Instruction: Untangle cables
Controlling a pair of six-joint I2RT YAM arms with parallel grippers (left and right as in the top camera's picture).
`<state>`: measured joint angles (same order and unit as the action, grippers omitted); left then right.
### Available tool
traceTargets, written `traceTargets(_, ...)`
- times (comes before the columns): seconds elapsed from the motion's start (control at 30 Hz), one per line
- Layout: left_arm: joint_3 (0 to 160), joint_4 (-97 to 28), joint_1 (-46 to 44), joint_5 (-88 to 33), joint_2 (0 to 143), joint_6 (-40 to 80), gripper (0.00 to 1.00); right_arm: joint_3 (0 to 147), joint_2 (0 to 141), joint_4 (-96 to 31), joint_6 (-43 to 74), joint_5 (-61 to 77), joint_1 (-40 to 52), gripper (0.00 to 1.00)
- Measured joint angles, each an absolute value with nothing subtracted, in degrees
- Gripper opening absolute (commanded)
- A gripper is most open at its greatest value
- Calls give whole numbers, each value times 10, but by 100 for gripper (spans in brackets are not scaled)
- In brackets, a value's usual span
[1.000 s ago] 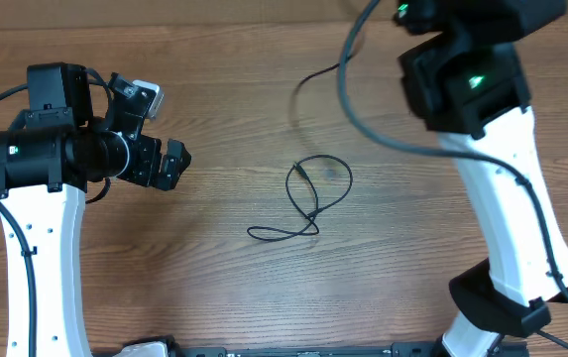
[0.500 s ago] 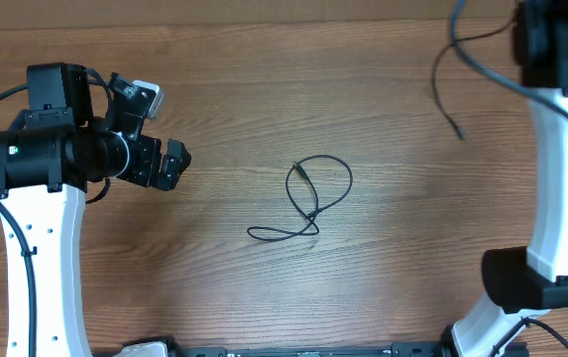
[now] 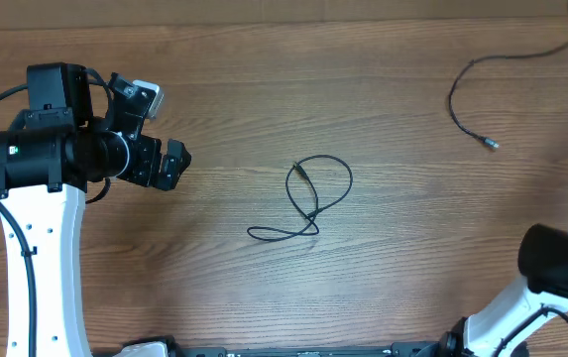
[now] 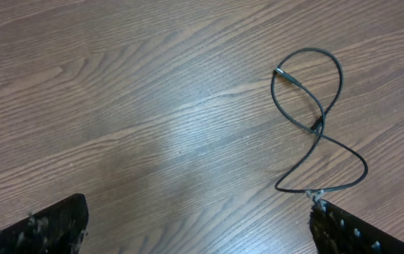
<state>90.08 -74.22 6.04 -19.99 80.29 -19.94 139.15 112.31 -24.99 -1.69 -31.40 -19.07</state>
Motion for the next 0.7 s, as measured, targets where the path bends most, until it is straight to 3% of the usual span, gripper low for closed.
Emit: traceTargets(0.7,901,-742,60,-200,803,-199,100,1389,1176,-329,60,-190,-299,4)
